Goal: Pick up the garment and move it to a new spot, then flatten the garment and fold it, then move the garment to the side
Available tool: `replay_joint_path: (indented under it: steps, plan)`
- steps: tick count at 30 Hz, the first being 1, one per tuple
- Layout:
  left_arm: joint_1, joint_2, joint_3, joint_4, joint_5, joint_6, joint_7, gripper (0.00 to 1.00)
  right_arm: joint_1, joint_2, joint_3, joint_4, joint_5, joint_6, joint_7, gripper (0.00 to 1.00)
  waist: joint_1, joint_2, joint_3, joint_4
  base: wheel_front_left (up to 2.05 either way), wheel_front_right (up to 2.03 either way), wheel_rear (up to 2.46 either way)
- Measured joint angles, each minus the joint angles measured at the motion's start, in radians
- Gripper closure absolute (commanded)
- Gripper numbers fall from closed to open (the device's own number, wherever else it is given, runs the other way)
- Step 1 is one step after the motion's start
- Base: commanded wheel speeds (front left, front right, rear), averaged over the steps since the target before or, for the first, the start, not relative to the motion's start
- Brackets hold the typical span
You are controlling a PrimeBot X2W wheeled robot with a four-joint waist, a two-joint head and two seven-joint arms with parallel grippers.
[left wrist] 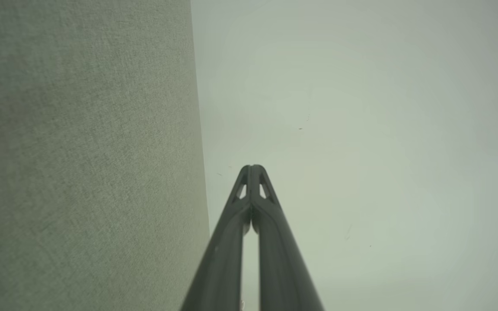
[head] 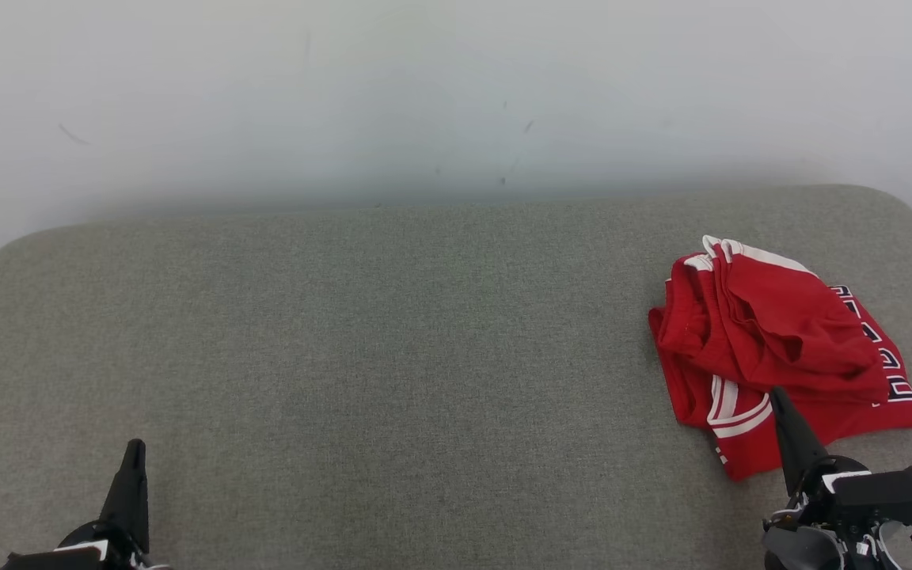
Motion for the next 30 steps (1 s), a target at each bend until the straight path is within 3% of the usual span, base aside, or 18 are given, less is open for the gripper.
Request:
replay_joint_path:
  steps: [30]
  plan:
    - [0.0,0.0,0.0,0.0,0.0,0.0,0.0,1.0,0.0,0.0,0.0,-0.001,0.0,0.0,0.0,1.0,0.0,0.0,0.0,0.0,0.0,0.0,0.0]
